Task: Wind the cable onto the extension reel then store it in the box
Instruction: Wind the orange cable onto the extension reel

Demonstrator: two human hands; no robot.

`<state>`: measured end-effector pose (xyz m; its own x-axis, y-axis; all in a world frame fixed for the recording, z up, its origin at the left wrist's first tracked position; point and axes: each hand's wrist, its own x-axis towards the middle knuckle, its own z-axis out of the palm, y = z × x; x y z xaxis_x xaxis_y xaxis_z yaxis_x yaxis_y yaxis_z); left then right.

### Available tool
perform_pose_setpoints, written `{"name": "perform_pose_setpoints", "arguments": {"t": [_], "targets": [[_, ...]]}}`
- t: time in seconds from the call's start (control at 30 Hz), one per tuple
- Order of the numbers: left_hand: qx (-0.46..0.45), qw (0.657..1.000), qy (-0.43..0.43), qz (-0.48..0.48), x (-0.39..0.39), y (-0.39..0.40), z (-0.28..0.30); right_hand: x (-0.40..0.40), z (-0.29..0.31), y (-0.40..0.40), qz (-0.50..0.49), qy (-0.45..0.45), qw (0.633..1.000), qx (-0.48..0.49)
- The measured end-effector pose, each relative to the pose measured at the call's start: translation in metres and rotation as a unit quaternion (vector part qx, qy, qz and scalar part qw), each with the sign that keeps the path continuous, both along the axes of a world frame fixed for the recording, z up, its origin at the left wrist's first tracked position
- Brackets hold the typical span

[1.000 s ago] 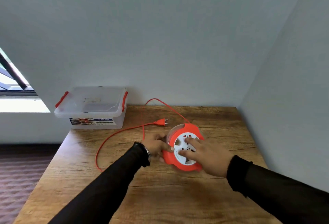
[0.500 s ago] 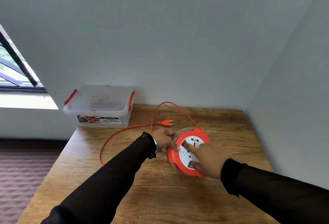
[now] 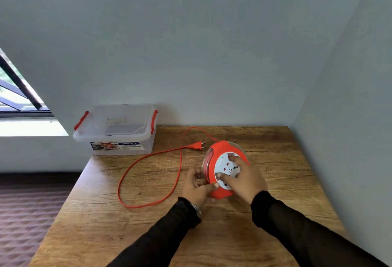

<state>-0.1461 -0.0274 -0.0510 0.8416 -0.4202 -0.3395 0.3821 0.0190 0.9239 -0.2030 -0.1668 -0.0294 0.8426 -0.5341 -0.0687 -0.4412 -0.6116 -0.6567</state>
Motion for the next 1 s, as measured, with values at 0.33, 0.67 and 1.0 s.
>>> {"name": "perform_pose_setpoints", "arguments": {"t": [0.33,0.67,1.0], "targets": [[-0.028,0.996,-0.056,0.061,-0.023,-0.004,-0.018,0.003,0.004,0.019,-0.169,-0.1,0.916,0.35],[-0.033,0.997,-0.034,0.065,-0.02,-0.004,-0.018,-0.001,0.016,0.01,-0.167,0.016,0.844,0.509],[0.155,0.967,-0.002,-0.2,0.054,0.015,0.022,-0.026,0.02,-0.028,0.354,0.132,0.875,-0.302]]}}
